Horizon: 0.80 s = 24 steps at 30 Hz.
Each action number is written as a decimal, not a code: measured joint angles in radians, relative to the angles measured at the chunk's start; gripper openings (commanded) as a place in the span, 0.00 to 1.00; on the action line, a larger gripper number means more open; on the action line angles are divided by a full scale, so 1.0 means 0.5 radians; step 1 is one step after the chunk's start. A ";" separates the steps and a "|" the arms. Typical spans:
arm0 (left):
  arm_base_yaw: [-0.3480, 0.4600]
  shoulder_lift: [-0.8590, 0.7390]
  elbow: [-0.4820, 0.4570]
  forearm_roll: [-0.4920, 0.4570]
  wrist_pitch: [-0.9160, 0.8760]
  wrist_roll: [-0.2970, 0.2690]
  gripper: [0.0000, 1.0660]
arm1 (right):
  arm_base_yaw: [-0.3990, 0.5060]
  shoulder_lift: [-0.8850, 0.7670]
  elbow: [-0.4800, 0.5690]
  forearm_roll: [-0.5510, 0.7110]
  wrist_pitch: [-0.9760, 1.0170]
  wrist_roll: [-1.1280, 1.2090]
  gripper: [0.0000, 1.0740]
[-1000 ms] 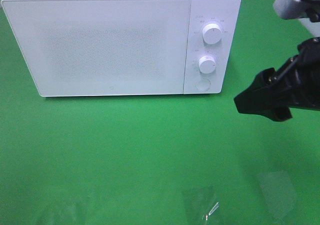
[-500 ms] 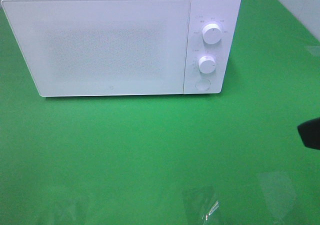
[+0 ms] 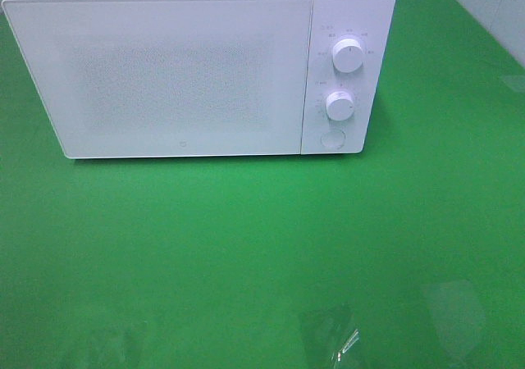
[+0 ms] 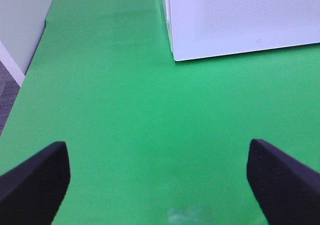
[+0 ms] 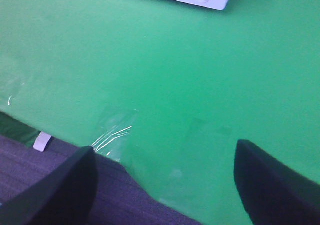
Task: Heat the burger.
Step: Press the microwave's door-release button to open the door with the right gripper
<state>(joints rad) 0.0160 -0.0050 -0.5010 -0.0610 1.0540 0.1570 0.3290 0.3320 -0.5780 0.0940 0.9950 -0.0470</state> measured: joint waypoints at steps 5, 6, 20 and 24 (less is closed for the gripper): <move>0.000 0.000 0.000 0.000 0.000 0.000 0.83 | -0.214 -0.272 0.094 -0.004 -0.006 0.014 0.69; 0.000 0.000 0.000 0.000 0.000 0.000 0.83 | -0.252 -0.320 0.100 -0.004 -0.006 0.016 0.69; 0.000 0.000 0.000 0.000 0.000 0.000 0.83 | -0.488 -0.660 0.142 -0.006 0.012 0.032 0.68; 0.000 0.000 0.000 0.000 0.000 0.000 0.83 | -0.526 -0.674 0.142 -0.006 0.014 0.032 0.68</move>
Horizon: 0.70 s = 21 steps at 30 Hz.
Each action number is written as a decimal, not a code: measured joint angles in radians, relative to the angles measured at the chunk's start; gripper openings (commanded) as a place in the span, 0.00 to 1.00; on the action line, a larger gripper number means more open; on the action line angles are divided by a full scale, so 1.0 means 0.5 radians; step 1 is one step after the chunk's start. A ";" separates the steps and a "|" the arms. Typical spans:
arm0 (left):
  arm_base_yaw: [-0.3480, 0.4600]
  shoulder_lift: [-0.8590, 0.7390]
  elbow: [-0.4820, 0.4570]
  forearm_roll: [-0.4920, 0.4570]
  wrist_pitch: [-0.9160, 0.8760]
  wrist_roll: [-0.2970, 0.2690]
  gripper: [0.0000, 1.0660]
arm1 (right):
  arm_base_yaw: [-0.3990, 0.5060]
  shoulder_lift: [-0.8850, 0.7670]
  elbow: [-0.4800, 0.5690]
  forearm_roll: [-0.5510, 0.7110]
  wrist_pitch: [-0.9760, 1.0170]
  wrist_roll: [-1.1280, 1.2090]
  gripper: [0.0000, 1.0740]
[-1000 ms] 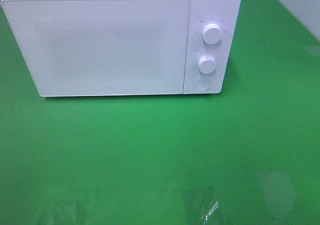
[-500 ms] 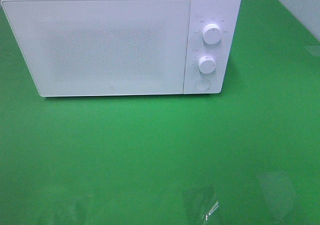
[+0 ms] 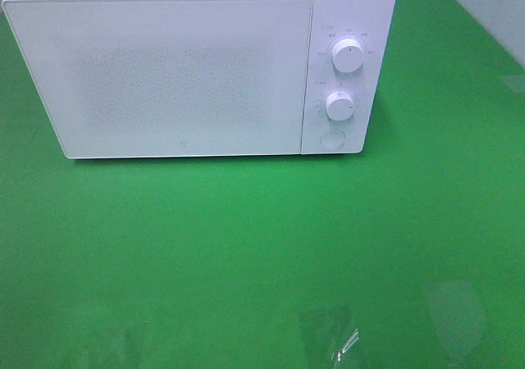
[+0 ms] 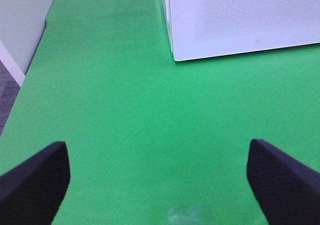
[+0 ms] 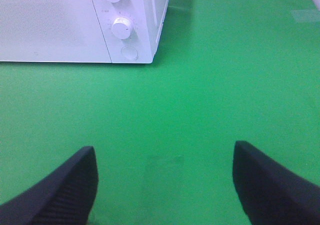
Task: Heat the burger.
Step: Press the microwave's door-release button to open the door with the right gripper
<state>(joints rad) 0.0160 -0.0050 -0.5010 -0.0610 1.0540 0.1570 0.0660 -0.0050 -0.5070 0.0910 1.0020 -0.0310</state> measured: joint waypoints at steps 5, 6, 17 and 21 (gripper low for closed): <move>0.000 0.000 0.000 0.000 0.000 0.000 0.83 | -0.004 0.000 0.000 0.000 0.000 0.000 0.68; 0.000 0.000 0.000 0.000 0.000 0.000 0.83 | -0.004 0.000 0.000 0.000 0.000 0.000 0.68; 0.000 0.000 0.000 0.000 0.000 0.000 0.83 | -0.004 0.000 0.000 0.000 0.000 0.000 0.68; 0.000 0.000 0.000 0.000 0.000 0.000 0.83 | -0.004 0.000 0.000 0.000 0.000 0.000 0.68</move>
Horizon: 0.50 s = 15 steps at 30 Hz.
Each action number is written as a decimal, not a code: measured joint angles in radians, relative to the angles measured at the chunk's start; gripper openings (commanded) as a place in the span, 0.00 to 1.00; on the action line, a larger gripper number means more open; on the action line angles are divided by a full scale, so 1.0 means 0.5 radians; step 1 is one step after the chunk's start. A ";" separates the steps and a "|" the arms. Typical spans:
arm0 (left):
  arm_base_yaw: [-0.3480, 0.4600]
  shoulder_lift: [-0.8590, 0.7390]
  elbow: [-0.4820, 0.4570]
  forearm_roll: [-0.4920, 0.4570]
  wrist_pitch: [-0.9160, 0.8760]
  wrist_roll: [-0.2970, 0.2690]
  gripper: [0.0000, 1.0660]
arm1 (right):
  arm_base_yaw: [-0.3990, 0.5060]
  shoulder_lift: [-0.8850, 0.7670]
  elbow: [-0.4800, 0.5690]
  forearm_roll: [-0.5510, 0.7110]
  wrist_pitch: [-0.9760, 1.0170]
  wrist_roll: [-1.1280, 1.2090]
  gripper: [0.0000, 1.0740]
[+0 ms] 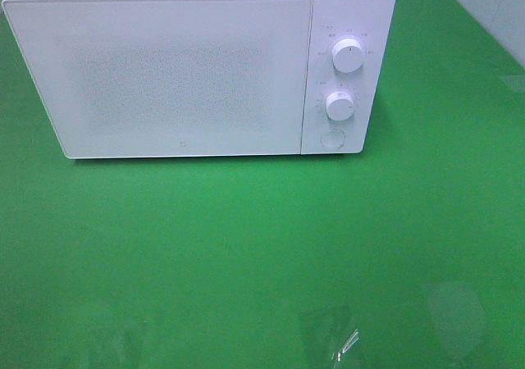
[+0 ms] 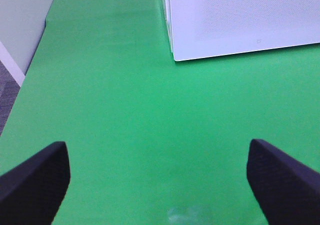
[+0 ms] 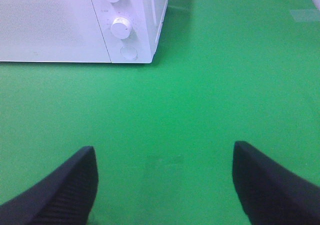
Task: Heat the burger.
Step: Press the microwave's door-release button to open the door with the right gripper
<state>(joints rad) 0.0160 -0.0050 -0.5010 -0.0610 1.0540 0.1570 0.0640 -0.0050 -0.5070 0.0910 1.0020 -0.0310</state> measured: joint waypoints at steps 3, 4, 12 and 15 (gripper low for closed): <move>0.000 0.000 0.000 0.000 0.000 0.000 0.83 | 0.000 0.000 0.000 0.000 0.000 0.000 0.68; 0.000 0.000 0.000 0.000 0.000 0.000 0.83 | 0.000 0.000 0.000 0.000 0.000 0.000 0.68; 0.000 0.000 0.000 0.000 0.000 0.000 0.83 | 0.000 0.000 -0.004 0.000 -0.002 0.000 0.68; 0.000 0.000 0.000 0.000 0.000 0.000 0.83 | 0.000 -0.002 -0.034 0.002 -0.110 0.000 0.68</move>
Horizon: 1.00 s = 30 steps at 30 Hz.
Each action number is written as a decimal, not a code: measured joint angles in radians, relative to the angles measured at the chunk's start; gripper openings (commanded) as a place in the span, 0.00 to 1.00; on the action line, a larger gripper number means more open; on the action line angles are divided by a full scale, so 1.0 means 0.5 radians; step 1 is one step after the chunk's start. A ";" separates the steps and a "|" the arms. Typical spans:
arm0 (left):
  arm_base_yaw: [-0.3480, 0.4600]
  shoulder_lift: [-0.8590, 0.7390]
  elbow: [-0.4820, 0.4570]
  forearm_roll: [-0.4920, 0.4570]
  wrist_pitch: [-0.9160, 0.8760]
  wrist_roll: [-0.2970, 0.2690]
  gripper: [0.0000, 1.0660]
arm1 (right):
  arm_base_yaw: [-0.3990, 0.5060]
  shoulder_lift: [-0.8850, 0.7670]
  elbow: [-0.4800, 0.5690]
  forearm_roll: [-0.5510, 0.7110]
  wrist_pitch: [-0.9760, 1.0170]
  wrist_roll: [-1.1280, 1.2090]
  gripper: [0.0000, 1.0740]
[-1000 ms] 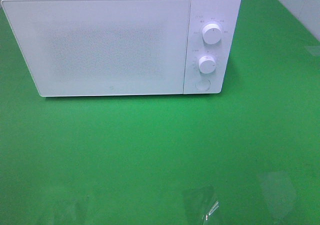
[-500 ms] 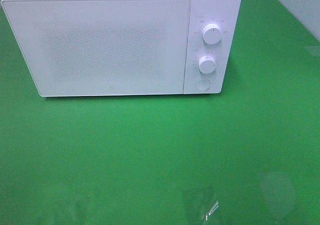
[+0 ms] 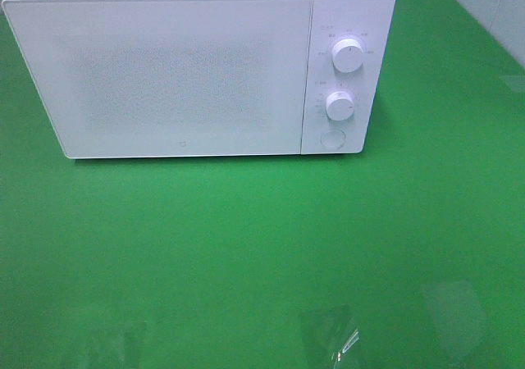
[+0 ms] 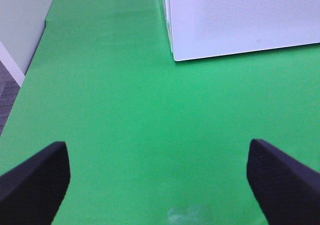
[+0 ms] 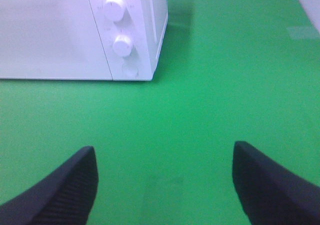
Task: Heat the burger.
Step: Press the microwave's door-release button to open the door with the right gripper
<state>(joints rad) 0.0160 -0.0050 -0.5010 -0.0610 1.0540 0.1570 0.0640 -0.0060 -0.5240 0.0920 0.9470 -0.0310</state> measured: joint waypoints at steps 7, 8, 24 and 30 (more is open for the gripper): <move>0.000 0.000 0.000 0.000 0.000 0.000 0.83 | 0.000 0.090 -0.004 0.000 -0.268 0.000 0.68; 0.000 0.000 0.000 0.000 0.000 0.000 0.83 | 0.000 0.176 0.004 0.000 -0.364 0.000 0.68; 0.000 0.000 0.000 0.000 0.000 0.000 0.83 | 0.000 0.772 0.208 0.000 -1.306 0.000 0.68; 0.000 0.000 0.000 0.000 0.000 0.000 0.83 | 0.000 1.038 0.234 0.000 -1.570 0.000 0.68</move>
<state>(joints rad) 0.0160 -0.0050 -0.5010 -0.0610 1.0540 0.1570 0.0640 0.5130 -0.4070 0.0920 0.1620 -0.0310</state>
